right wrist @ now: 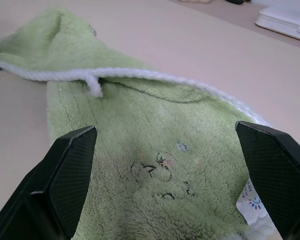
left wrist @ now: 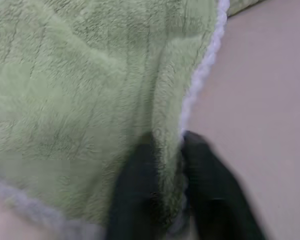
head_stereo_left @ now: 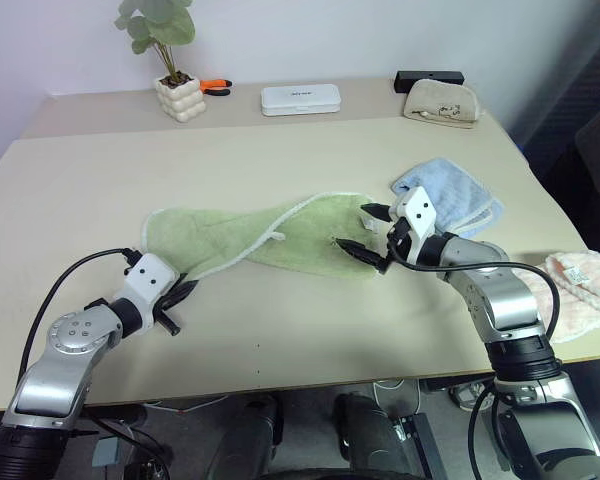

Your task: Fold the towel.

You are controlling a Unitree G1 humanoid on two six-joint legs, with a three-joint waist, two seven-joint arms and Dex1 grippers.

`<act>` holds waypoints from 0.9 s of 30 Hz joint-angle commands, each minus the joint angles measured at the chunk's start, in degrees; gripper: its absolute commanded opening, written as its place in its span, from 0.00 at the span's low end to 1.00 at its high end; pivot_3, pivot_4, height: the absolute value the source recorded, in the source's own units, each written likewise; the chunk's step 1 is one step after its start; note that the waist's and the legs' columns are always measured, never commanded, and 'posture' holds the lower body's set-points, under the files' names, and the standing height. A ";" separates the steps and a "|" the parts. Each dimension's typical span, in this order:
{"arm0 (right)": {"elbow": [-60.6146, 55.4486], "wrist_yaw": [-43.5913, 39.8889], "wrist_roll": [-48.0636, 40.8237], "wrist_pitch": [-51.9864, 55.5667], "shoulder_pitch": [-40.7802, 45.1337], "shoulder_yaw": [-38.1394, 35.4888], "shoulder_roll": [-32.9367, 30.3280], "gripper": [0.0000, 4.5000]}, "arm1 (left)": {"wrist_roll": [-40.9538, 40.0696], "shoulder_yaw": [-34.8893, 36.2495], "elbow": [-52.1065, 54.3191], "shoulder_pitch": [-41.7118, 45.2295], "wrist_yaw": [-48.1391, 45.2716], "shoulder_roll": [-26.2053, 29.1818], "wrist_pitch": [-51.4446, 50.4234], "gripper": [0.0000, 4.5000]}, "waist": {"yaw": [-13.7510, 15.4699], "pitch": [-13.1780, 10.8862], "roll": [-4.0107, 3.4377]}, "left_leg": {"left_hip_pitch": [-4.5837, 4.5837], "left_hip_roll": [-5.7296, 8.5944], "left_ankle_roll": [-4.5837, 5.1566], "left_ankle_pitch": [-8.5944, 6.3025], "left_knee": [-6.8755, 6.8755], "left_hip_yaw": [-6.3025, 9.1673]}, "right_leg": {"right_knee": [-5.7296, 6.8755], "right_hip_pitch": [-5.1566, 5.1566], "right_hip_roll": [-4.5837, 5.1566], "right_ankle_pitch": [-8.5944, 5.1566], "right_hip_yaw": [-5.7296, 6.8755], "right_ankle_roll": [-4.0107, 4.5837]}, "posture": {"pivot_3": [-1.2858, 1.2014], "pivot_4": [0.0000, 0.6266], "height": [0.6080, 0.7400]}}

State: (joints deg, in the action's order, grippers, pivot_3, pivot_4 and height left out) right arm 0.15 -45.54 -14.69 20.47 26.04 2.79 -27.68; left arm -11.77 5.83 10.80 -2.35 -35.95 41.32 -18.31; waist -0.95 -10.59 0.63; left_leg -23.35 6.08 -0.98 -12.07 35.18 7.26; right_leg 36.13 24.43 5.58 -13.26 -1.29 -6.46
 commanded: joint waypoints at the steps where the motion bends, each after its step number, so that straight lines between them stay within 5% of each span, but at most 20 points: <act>1: 1.54 0.27 1.29 -1.38 3.91 -0.03 -0.51 1.00 | 1.28 3.06 -0.60 -1.94 0.97 0.80 -0.15 0.01 | -0.07 0.00 0.00 | 0.00 0.00 0.00 0.00 0.00 0.00 | 0.00 0.00 0.00 0.00 0.00 0.00 | 0.52 0.24 0.94; 17: 54.91 3.41 20.37 -25.02 32.25 9.08 2.67 1.00 | 0.73 7.80 8.60 -7.91 0.91 0.96 -4.69 0.01 | -0.23 -0.02 0.00 | -0.01 0.02 -0.01 0.01 -0.05 -0.09 | 0.01 0.06 -0.05 0.04 -0.02 0.03 | 0.52 0.24 0.94; 27: 58.30 -6.14 22.36 -36.40 34.19 9.31 -1.39 1.00 | 0.38 8.32 10.28 -8.72 1.35 0.89 -6.06 0.01 | -0.23 -0.03 -0.02 | -0.01 0.03 -0.01 0.01 -0.07 -0.08 | 0.02 0.06 -0.07 0.05 -0.02 0.02 | 0.52 0.24 0.94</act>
State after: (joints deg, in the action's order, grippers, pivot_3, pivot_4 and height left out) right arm 60.05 -49.67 7.83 -13.88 59.15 12.76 -27.68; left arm -11.73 12.54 19.38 -10.91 -34.71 41.78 -24.42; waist -1.19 -10.62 0.62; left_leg -23.36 6.11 -0.99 -12.06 35.11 7.18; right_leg 36.15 24.49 5.51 -13.21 -1.31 -6.44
